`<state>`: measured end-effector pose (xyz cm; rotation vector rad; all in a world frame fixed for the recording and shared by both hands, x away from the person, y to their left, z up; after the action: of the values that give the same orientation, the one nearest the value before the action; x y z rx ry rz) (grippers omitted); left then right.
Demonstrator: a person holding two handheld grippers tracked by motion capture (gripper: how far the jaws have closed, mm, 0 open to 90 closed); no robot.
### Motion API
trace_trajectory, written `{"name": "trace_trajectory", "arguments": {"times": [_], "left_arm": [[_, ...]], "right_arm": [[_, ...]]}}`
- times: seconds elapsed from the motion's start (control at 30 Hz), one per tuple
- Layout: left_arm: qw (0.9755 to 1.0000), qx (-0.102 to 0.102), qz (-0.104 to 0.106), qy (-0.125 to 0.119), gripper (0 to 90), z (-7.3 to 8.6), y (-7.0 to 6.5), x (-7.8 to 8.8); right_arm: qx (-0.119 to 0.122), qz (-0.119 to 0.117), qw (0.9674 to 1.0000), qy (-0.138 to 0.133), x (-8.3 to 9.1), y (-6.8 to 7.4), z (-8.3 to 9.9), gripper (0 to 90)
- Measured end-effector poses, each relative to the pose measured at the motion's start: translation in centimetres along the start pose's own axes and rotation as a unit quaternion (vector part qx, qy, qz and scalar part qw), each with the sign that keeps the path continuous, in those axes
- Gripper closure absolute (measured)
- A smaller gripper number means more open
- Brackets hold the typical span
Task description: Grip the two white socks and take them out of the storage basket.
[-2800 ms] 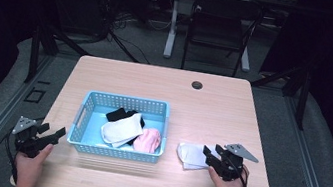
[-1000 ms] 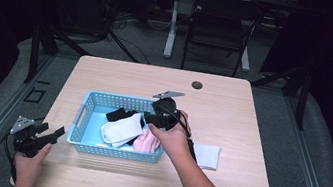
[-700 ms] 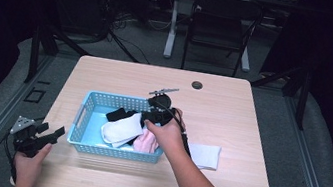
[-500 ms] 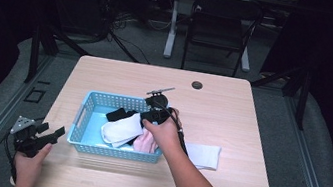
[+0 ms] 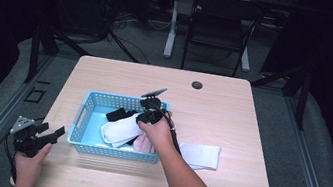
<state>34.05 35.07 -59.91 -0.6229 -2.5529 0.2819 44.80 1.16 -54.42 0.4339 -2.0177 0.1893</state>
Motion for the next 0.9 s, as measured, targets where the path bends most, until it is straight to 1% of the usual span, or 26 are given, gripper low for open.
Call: {"name": "trace_trajectory", "arguments": {"times": [0.03,0.1,0.13,0.17,0.2,0.23,0.33,0.37,0.4,0.47,0.5,0.53,0.57,0.6,0.67,0.73,0.77,0.8,0.83,0.87,0.9], "left_arm": [[1.0,0.0,0.0,0.0,26.5,0.0,0.0,0.0],[1.0,0.0,0.0,0.0,26.5,0.0,0.0,0.0],[1.0,0.0,0.0,0.0,26.5,0.0,0.0,0.0],[1.0,0.0,0.0,0.0,26.5,0.0,0.0,0.0],[1.0,0.0,0.0,0.0,26.5,0.0,0.0,0.0],[1.0,-0.001,0.0,0.0,26.5,0.0,0.0,0.0],[1.0,-0.001,0.0,-0.001,26.5,0.0,0.0,0.0],[1.0,0.0,0.0,-0.001,26.5,0.0,0.0,0.0],[1.0,0.0,0.0,0.0,26.5,0.0,0.0,0.0],[1.0,-0.001,0.0,0.0,26.5,0.0,0.0,0.0],[1.0,0.0,0.0,-0.001,26.5,0.0,0.0,0.0],[1.0,0.0,0.0,-0.001,26.5,0.0,0.0,0.0],[1.0,-0.001,0.0,-0.001,26.5,0.0,0.0,0.0],[1.0,0.0,0.0,-0.001,26.5,0.0,0.0,0.0],[1.0,0.0,0.001,-0.001,26.5,0.0,0.0,0.0],[1.0,-0.001,0.001,0.0,26.5,0.0,0.0,0.0],[1.0,-0.001,0.001,0.0,26.5,0.0,0.0,0.0],[1.0,-0.001,0.001,-0.001,26.5,0.0,0.0,0.0],[1.0,0.0,0.0,0.0,26.5,0.0,0.0,0.0],[1.0,-0.001,0.0,0.0,26.5,0.0,0.0,0.0],[1.0,-0.001,0.0,0.0,26.5,0.0,0.0,0.0]], "right_arm": [[-0.003,0.002,1.0,0.004,-0.3,0.2,0.0,68.2],[-0.004,0.003,1.0,0.007,-0.4,0.2,0.0,68.2],[0.0,0.004,0.9999,0.013,-0.6,0.2,0.0,68.2],[-0.003,0.004,0.9998,0.017,-0.8,0.3,0.0,68.1],[-0.007,0.001,0.9998,0.019,-1.0,0.4,0.0,68.1],[-0.007,0.001,0.9997,0.024,-1.1,0.3,0.1,68.1],[-0.014,-0.004,0.9995,0.027,-1.5,0.5,0.0,68.5],[-0.017,-0.009,0.9994,0.029,-1.6,0.7,0.0,71.4],[-0.017,-0.009,0.9994,0.029,-1.6,0.7,0.0,71.4],[-0.014,-0.013,0.9993,0.033,-1.6,0.8,-0.1,76.0],[-0.016,-0.009,0.9996,0.022,-1.6,1.1,-0.1,80.3],[-0.016,-0.009,0.9996,0.022,-1.6,1.1,-0.1,80.3],[-0.005,-0.007,0.9997,0.024,-1.4,1.0,-0.1,82.3],[0.006,-0.004,0.9999,0.012,-1.2,1.2,-0.1,85.7],[0.006,-0.003,0.9999,0.009,-1.0,1.4,0.0,86.4],[0.029,0.002,0.9995,-0.013,-0.6,1.7,0.0,87.2],[0.034,0.004,0.9993,-0.017,-0.3,1.8,0.0,87.3],[0.048,0.008,0.9984,-0.031,0.1,2.1,0.0,87.4],[0.056,0.007,0.9974,-0.045,0.4,2.3,0.0,87.5],[0.071,0.007,0.9959,-0.054,1.0,2.6,0.1,87.5],[0.073,0.007,0.9951,-0.066,1.3,2.8,0.1,87.6]]}}
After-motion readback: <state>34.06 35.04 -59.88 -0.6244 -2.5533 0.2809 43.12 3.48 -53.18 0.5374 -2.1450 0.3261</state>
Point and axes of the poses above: each handheld gripper's, and its own axes: x roughly backward along the jaws, z roughly out of its underside, y roughly to its left, the point moved 4 cm from there along -x, roughly forward along the jaws, and after that the axes turned 12 degrees about z, right-handed, at the moved point
